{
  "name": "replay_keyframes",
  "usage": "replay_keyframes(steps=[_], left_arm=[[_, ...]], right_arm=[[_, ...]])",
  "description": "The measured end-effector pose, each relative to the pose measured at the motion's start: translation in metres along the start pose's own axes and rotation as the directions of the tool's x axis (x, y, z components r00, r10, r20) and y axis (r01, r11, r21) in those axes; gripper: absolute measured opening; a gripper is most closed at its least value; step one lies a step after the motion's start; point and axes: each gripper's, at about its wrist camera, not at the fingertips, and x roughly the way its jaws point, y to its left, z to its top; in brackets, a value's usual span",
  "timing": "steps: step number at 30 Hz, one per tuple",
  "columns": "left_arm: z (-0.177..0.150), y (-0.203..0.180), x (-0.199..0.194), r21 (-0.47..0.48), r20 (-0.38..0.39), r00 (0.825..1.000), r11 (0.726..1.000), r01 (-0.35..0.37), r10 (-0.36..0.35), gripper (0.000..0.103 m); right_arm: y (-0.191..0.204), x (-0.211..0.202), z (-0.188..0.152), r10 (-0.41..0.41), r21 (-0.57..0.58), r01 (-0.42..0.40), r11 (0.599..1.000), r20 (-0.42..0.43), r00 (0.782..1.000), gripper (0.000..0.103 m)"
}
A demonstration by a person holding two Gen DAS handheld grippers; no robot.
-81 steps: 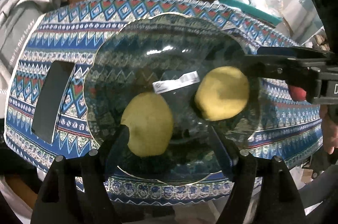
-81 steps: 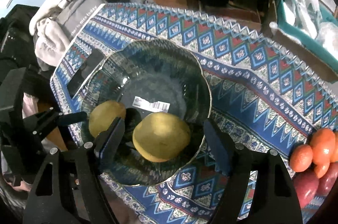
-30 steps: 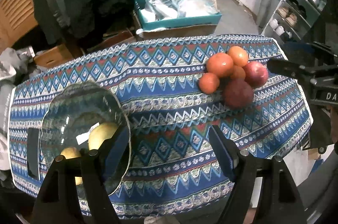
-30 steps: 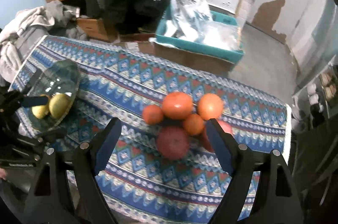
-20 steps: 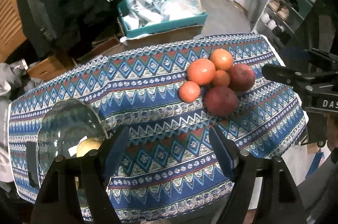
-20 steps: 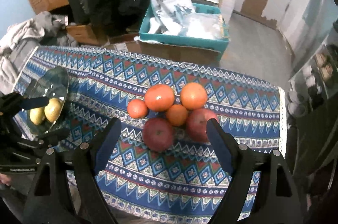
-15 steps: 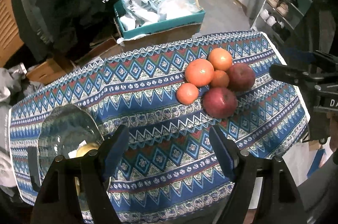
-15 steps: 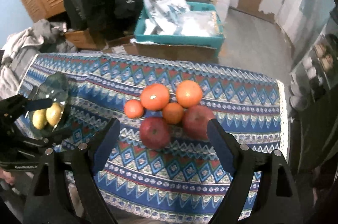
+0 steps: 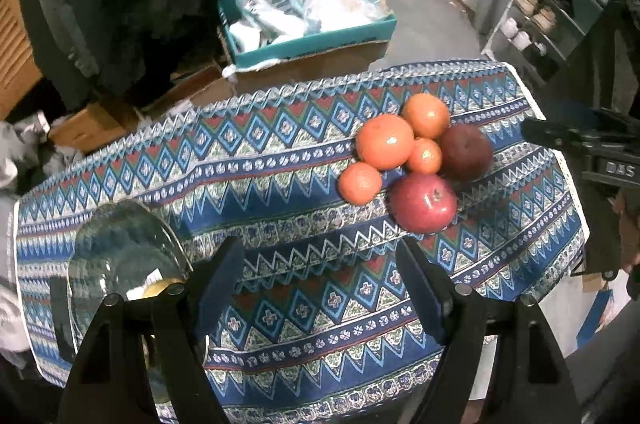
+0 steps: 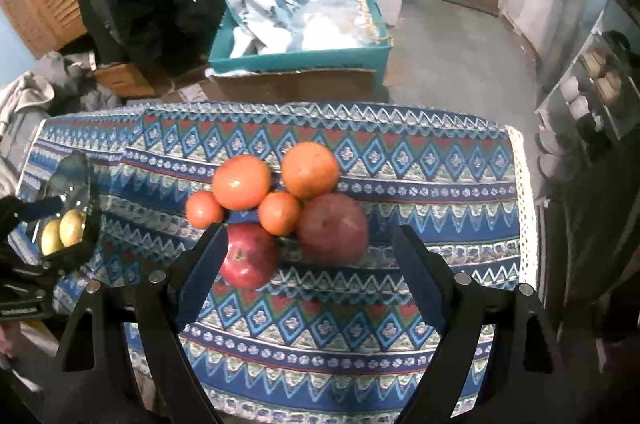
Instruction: Organize fruits
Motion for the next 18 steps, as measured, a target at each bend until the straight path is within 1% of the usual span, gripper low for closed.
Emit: replay_keyframes(steps=[3, 9, 14, 18], left_arm=[[0.006, -0.002, -0.004, 0.037, 0.012, 1.0, 0.999, -0.008, 0.008, 0.08], [0.022, -0.002, 0.007, 0.069, -0.019, 1.0, 0.997, 0.013, -0.012, 0.08], [0.036, -0.013, 0.033, 0.13, -0.042, 0.999, 0.991, 0.016, -0.01, 0.08], [0.036, -0.016, 0.051, 0.133, -0.059, 0.997, 0.99, 0.048, -0.04, 0.08]], right_arm=[[-0.003, 0.004, 0.001, -0.011, -0.01, 0.011, 1.0, -0.005, 1.0, 0.085], [-0.008, 0.022, 0.002, -0.024, -0.04, 0.021, 0.999, -0.059, 0.998, 0.085], [-0.015, 0.041, -0.002, -0.013, -0.046, 0.009, 0.999, -0.089, 0.996, 0.085], [-0.021, 0.058, -0.008, 0.0, -0.05, -0.006, 0.999, -0.121, 0.993, 0.085]])
